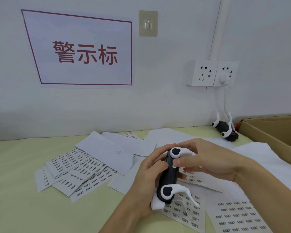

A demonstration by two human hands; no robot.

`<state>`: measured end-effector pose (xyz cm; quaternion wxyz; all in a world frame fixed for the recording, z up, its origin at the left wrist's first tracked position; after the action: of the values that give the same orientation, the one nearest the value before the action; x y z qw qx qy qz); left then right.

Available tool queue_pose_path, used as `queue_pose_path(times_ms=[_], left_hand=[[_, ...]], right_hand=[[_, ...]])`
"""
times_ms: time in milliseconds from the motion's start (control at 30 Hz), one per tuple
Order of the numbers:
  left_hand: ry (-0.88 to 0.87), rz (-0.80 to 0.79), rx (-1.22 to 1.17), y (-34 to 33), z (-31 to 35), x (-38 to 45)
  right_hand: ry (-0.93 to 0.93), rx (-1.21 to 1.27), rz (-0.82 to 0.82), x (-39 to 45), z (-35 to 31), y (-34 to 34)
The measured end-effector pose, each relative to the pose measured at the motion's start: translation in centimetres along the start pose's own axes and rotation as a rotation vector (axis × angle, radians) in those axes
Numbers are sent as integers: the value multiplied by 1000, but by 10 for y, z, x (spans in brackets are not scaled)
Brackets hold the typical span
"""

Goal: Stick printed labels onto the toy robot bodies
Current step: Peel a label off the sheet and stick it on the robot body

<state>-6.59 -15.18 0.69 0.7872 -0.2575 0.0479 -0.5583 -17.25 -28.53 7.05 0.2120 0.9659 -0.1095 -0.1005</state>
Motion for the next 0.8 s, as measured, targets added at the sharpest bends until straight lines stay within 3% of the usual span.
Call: queue_pose_path(times_ms=[333, 533, 700, 800], left_hand=[[75, 45, -189, 1, 1, 0], [142, 199, -250, 2, 6, -1], [30, 244, -255, 1, 23, 3], [-60, 299, -274, 3, 31, 3]], right_hand=[[18, -35, 80, -1, 1, -2], [51, 40, 131, 1, 7, 5], [132, 258, 159, 5, 12, 5], [196, 398, 264, 11, 17, -2]])
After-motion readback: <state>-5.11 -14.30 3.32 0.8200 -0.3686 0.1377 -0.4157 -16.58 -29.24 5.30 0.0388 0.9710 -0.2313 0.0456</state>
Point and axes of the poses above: each hand's wrist, its own x-axis towards the middle knuckle, its own y-axis out of the back of the hand, z = x × y, the point moved 1 cm from there along x, towards the middle knuckle, and after that the axes turned 6 degrees about -x, right-handed, at the moved point
